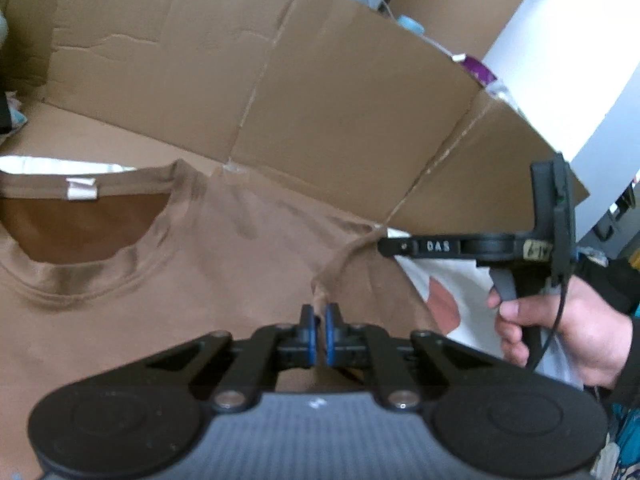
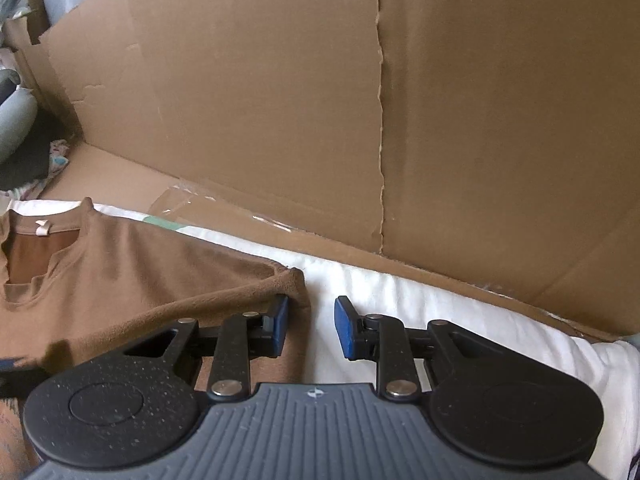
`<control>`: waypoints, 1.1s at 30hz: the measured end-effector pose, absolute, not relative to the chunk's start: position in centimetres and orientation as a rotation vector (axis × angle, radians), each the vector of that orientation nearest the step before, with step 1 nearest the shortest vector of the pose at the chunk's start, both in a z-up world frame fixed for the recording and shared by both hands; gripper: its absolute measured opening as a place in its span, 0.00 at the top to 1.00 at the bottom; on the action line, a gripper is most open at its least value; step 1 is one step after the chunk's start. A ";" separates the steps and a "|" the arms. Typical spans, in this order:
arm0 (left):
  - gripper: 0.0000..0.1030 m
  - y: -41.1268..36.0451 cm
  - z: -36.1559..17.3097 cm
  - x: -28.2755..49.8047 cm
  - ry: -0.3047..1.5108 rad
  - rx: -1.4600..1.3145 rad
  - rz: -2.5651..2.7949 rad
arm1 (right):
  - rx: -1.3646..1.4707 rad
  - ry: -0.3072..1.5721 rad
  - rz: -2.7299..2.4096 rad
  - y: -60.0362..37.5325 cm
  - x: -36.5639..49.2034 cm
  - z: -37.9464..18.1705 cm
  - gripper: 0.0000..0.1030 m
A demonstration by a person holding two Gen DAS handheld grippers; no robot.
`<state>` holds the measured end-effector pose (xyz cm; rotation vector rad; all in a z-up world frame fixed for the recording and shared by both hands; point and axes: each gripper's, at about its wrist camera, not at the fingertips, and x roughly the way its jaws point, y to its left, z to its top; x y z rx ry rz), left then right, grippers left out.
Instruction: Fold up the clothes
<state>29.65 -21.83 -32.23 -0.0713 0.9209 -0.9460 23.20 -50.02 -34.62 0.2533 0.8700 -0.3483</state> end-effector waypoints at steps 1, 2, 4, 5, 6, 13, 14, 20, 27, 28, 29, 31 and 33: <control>0.95 -21.6 -32.1 29.8 0.921 -0.080 -0.942 | 0.252 0.864 -0.332 -49.9 23.2 -34.5 0.69; 0.95 -21.4 -32.0 30.0 0.923 -0.088 -0.939 | 0.250 0.857 -0.316 -49.7 23.1 -34.4 0.69; 0.95 -21.2 -32.0 30.4 0.928 -0.097 -0.933 | 0.239 0.851 -0.293 -49.5 23.2 -34.2 0.69; 0.95 -21.1 -32.0 30.5 0.931 -0.101 -0.930 | 0.231 0.854 -0.293 -49.4 23.5 -34.2 0.69; 0.95 -21.0 -32.1 30.7 0.934 -0.105 -0.927 | 0.233 0.858 -0.298 -49.4 23.7 -34.3 0.69; 0.96 -20.6 -32.8 30.9 0.929 -0.090 -0.868 | 0.228 0.870 -0.340 -49.4 25.4 -35.3 0.69; 0.96 -20.6 -33.0 30.9 0.930 -0.086 -0.863 | 0.220 0.870 -0.347 -49.3 25.6 -35.4 0.69; 0.96 -21.0 -34.5 31.8 0.965 -0.100 -0.841 | 0.150 0.894 -0.348 -49.2 25.5 -35.8 0.74; 0.92 -20.8 -35.7 32.9 1.012 -0.143 -0.826 | 0.202 0.894 -0.339 -49.8 25.1 -35.2 0.73; 0.91 -20.7 -35.5 32.8 1.007 -0.142 -0.826 | 0.207 0.886 -0.336 -49.8 24.7 -34.9 0.73; 0.88 -20.5 -35.3 32.7 1.002 -0.142 -0.826 | 0.212 0.877 -0.332 -49.8 24.2 -34.5 0.72; 0.86 -20.2 -34.7 32.3 0.981 -0.132 -0.819 | 0.222 0.861 -0.324 -49.9 23.3 -33.9 0.72; 0.87 -19.9 -34.0 31.6 0.940 -0.104 -0.802 | 0.203 0.837 -0.282 -49.5 22.0 -32.9 0.72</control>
